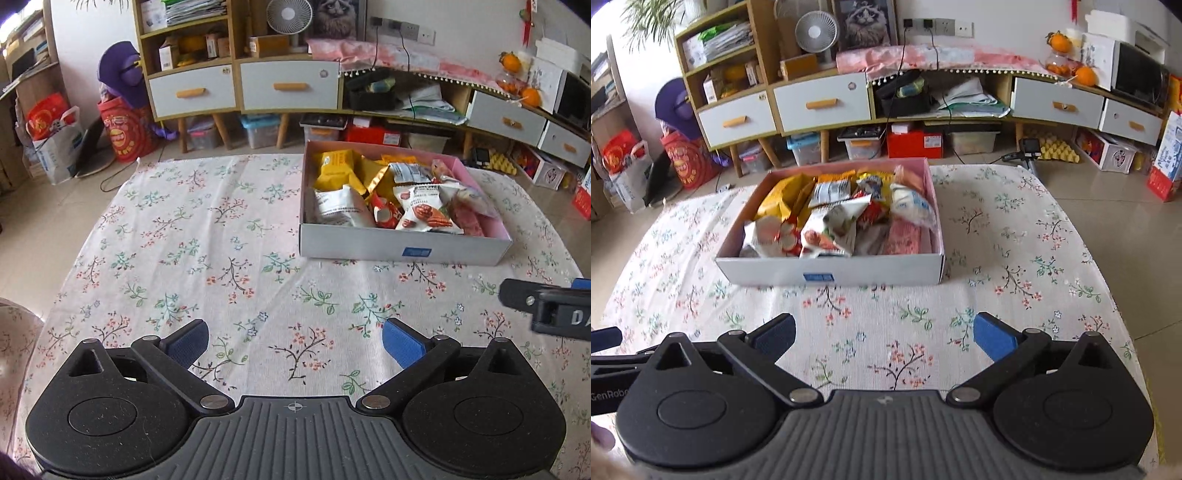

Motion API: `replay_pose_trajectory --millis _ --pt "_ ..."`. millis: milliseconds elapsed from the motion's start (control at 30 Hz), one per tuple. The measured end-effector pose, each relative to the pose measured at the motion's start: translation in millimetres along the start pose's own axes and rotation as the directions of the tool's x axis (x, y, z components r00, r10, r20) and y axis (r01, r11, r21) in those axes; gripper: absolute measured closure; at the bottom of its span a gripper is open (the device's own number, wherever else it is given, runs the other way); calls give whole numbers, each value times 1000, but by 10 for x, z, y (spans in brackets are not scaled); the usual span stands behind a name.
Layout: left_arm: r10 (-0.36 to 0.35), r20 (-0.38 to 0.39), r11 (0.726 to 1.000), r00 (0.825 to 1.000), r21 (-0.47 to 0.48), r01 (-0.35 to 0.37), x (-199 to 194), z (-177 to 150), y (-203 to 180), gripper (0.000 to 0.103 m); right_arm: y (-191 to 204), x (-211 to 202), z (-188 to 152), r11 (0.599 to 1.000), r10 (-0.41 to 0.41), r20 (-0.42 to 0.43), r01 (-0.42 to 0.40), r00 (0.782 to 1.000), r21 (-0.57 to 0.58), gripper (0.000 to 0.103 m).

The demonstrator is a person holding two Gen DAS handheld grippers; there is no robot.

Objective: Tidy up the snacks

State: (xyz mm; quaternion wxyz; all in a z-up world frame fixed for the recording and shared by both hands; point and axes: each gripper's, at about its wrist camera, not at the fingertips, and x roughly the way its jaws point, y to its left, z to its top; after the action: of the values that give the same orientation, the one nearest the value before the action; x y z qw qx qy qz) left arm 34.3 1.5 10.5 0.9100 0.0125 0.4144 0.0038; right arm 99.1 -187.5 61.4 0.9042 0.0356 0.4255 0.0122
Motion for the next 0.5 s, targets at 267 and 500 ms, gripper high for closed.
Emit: replay_pose_trajectory --millis 267,500 --pt "11 -28 1000 1000 -14 -11 53 -4 6 2 85 23 -103 999 -11 -14 11 1000 -33 0" --pt "17 -18 1000 1000 -25 -17 17 26 6 2 136 7 -129 998 -20 -18 19 1000 -55 0"
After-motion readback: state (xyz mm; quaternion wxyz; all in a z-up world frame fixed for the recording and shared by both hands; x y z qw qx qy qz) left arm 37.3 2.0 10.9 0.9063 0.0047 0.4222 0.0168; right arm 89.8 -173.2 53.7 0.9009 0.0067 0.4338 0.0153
